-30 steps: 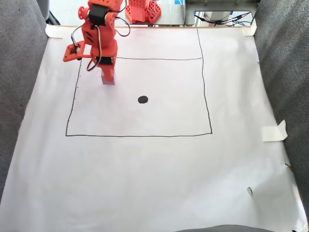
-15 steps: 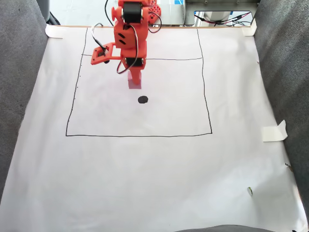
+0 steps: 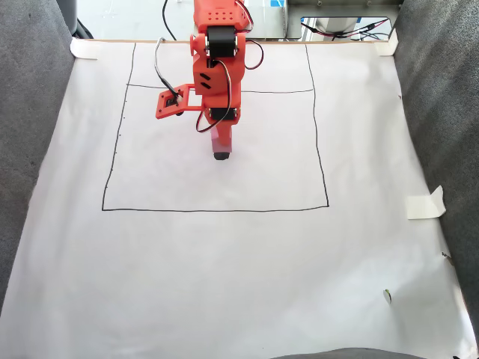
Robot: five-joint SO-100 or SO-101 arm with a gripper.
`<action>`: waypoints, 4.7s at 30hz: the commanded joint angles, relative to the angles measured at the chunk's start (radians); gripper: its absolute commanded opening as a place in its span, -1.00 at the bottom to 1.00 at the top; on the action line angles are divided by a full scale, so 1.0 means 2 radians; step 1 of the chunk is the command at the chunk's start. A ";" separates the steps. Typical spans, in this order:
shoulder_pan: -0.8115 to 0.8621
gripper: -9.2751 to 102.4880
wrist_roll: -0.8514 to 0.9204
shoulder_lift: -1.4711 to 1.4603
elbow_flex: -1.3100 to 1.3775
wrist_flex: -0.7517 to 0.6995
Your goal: Grasp the colored block, Place it on the black dot, and then return the arm to the default position.
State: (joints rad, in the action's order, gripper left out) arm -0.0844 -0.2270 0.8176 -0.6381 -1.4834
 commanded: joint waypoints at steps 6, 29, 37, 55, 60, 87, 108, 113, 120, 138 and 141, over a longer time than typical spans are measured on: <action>-0.002 -0.79 -0.006 -0.002 0.039 -0.002; 0.016 -0.79 0.002 -0.058 0.059 0.029; 0.009 -0.79 0.009 -0.057 0.059 0.021; 0.006 -0.47 0.010 -0.011 0.028 0.002; 0.008 -0.30 0.012 -0.005 0.021 -0.002; 0.014 -0.75 0.053 0.587 -0.545 0.137; 0.055 -0.84 0.163 1.096 -1.022 0.273; 0.075 -0.84 0.176 1.189 -1.110 0.324; 0.087 -0.84 0.196 1.226 -1.202 0.403; 0.072 -0.84 0.165 1.226 -1.200 0.264; 0.067 -0.84 0.172 1.226 -1.200 0.264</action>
State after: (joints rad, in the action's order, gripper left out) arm 0.0644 0.1012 3.2628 -3.0511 -0.9541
